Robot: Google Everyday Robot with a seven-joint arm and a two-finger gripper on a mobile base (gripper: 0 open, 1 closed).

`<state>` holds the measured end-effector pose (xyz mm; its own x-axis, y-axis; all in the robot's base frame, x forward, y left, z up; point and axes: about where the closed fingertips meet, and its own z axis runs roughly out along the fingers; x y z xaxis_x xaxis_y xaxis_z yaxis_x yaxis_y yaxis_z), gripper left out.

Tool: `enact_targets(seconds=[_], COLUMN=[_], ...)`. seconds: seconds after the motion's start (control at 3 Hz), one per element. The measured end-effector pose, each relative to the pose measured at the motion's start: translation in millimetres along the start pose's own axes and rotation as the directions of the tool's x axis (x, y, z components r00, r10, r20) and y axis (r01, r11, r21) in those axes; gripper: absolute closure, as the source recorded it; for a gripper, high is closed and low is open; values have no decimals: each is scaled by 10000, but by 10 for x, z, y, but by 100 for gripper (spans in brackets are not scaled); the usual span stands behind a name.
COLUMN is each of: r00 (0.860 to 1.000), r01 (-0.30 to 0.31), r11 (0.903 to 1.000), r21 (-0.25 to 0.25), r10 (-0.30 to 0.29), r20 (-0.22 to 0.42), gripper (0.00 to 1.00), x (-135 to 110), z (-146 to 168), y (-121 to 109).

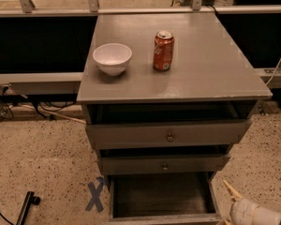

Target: Close bottom drawer

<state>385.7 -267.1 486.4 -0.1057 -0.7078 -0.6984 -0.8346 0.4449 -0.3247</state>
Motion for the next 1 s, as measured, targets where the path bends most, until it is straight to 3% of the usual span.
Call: enact_targets(seconds=[0.33,0.67,1.0], r00=[9959,9879,9817], r01=[836,779,816], r11=[9958,9936,9911], r21=[-381,-814,-1051], r10=[-822,-659,-617], r20=[375,1401,1802], gripper=[0,0,0], x=[679,984,926], z=[260,358,345], y=[169,264,295])
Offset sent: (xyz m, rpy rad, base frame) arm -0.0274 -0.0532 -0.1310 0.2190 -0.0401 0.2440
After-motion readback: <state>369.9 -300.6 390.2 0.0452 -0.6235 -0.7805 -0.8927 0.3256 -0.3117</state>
